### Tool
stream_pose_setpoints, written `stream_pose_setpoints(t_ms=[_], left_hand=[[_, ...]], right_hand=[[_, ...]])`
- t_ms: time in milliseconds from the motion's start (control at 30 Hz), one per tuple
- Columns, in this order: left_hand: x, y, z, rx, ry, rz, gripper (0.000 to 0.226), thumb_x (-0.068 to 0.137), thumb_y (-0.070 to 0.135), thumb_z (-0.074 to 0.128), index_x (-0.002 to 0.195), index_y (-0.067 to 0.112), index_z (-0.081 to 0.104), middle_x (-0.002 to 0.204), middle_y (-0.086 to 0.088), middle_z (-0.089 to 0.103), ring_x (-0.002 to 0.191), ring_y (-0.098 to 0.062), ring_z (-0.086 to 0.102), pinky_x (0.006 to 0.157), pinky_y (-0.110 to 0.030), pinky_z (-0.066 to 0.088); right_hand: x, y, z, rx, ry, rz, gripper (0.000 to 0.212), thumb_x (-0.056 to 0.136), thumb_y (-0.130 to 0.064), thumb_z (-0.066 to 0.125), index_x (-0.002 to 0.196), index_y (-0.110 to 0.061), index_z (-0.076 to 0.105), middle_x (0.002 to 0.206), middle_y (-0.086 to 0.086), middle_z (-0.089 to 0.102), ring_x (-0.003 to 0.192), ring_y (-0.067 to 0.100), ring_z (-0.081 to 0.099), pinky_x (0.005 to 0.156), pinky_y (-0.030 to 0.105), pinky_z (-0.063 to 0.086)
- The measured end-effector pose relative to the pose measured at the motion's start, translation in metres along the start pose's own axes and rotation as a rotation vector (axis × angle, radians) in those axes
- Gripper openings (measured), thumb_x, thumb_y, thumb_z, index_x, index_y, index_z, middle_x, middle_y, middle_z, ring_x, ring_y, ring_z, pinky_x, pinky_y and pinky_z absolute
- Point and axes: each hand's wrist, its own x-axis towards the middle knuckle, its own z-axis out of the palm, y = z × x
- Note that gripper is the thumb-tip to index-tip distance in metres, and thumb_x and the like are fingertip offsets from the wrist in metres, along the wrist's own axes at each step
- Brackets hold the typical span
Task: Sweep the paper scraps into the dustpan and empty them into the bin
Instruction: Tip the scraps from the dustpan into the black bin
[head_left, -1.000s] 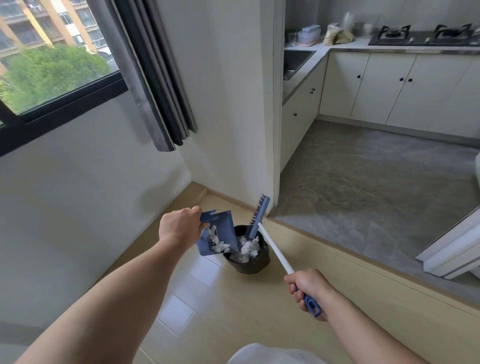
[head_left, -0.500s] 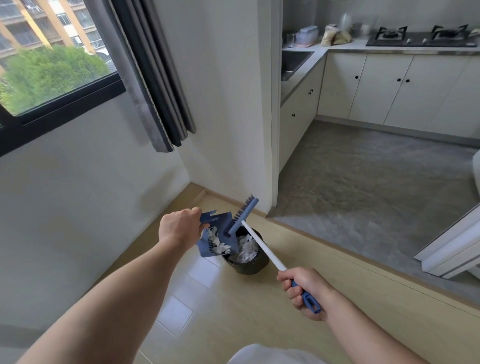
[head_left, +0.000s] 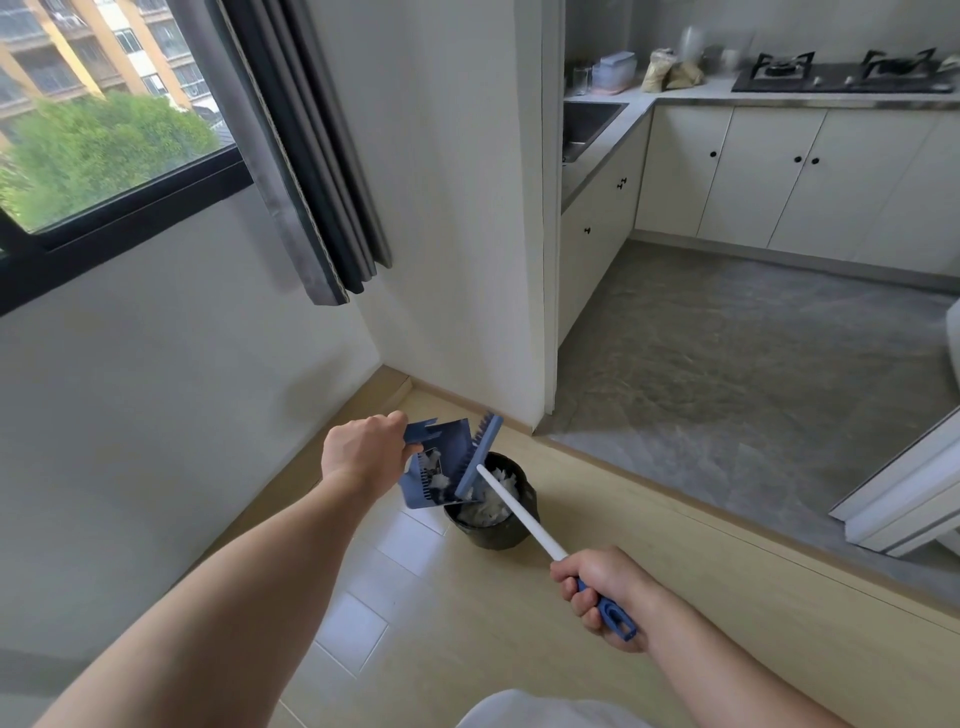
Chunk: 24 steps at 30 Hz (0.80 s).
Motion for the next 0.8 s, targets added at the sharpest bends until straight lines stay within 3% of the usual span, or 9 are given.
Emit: stream_pose_setpoints(t_ms=[333, 800], left_hand=[[-0.0043, -0.0032, 0.0002, 0.0, -0.014, -0.003, 0.037, 0.097, 0.058, 0.049, 0.101, 0.023, 0.057, 0.094, 0.003, 0.071, 0.085, -0.026, 0.069, 0.061, -0.03, 0.04], [-0.0046, -0.0027, -0.0007, -0.013, 0.006, -0.019, 0.032, 0.098, 0.053, 0.05, 0.098, 0.022, 0.056, 0.092, 0.003, 0.07, 0.084, -0.026, 0.069, 0.061, -0.03, 0.042]], right_hand=[[0.0057, 0.003, -0.0078, -0.041, 0.113, -0.029, 0.02, 0.094, -0.012, 0.057, 0.073, -0.013, 0.055, 0.052, -0.004, 0.048, 0.035, 0.006, 0.036, 0.034, 0.016, 0.029], [-0.0007, 0.0016, -0.0088, -0.051, 0.133, -0.08, 0.023, 0.094, -0.013, 0.059, 0.072, -0.012, 0.053, 0.05, -0.003, 0.047, 0.036, 0.007, 0.037, 0.035, 0.016, 0.03]])
